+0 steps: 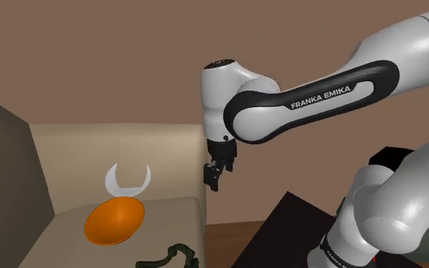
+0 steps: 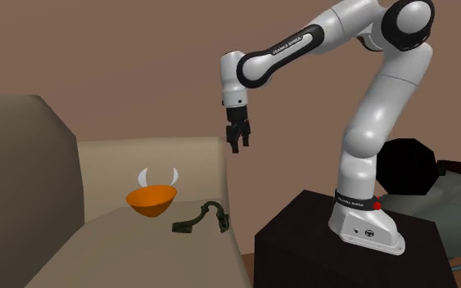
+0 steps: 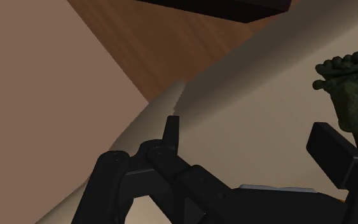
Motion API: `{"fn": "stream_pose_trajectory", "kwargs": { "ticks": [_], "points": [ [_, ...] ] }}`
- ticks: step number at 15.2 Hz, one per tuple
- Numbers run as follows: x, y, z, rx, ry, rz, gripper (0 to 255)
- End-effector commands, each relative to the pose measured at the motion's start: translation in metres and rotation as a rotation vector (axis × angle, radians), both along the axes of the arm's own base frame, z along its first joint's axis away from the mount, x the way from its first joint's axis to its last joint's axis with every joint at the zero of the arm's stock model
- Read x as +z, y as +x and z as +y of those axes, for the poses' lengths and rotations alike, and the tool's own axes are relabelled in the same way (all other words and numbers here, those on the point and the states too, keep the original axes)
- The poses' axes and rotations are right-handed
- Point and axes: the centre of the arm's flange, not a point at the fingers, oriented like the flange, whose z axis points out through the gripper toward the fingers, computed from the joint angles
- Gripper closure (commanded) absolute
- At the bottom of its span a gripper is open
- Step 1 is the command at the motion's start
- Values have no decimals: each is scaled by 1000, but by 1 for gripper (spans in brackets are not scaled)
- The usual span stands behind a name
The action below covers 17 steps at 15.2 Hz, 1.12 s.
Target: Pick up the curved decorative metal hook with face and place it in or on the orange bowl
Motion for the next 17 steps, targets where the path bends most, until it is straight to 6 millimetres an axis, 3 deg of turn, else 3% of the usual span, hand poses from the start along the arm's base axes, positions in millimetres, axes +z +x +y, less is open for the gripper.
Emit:
{"fn": "stream_pose_trajectory", "kwargs": {
  "ticks": [1, 14, 17],
  "points": [
    [-17, 4, 23, 29, 0, 12, 0],
    [-119, 14, 166, 215, -7, 85, 0],
    [-133, 13, 170, 222, -8, 88, 0]
  ]
}}
